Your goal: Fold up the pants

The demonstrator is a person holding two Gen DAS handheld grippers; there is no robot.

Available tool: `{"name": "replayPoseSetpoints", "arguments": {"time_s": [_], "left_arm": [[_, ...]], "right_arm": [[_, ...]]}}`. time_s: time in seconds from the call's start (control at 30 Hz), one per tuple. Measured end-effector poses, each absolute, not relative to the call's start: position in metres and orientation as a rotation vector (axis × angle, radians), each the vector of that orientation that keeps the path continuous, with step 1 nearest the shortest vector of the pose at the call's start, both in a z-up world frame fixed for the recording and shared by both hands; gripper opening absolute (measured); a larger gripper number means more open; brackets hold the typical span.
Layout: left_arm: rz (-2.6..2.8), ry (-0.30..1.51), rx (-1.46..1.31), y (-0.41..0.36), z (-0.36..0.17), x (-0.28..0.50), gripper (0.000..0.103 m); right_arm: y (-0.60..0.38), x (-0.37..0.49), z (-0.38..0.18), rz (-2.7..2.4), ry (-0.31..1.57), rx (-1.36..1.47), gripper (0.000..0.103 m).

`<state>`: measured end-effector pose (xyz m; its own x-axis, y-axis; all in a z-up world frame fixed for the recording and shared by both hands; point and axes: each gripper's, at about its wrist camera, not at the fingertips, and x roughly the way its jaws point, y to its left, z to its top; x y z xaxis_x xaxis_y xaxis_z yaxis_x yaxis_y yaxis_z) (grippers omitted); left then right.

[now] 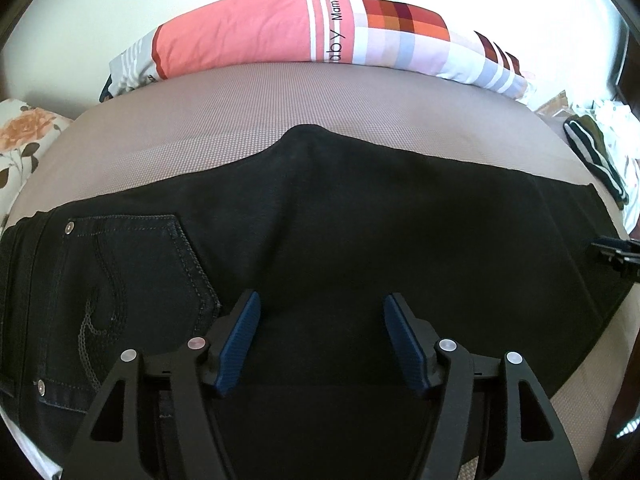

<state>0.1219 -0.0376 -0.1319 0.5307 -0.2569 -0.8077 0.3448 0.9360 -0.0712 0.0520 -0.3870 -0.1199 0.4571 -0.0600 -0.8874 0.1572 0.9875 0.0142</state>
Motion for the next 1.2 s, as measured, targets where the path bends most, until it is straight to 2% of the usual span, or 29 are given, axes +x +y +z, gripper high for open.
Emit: {"name": "replayPoseSetpoints", "arguments": {"time_s": [0.4, 0.73, 1.03, 1.13, 1.2], "left_arm": [[-0.348, 0.942, 0.110, -0.041, -0.133, 0.121, 0.068], [-0.347, 0.955, 0.116, -0.042, -0.133, 0.122, 0.069], [-0.343, 0.974, 0.131, -0.046, -0.134, 0.123, 0.074], [-0.339, 0.978, 0.133, -0.047, -0.134, 0.124, 0.076], [-0.337, 0.979, 0.133, -0.048, -0.134, 0.125, 0.077]], "right_arm": [[-0.483, 0.044, -0.115, -0.249, 1.114, 0.151, 0.049], [-0.608, 0.017, -0.118, -0.057, 1.121, 0.650, 0.052], [-0.638, 0.012, -0.141, 0.161, 1.073, 0.889, 0.052], [-0.641, 0.021, -0.145, 0.223, 1.059, 0.930, 0.050], [-0.638, 0.030, -0.149, 0.254, 1.061, 0.936, 0.041]]}}
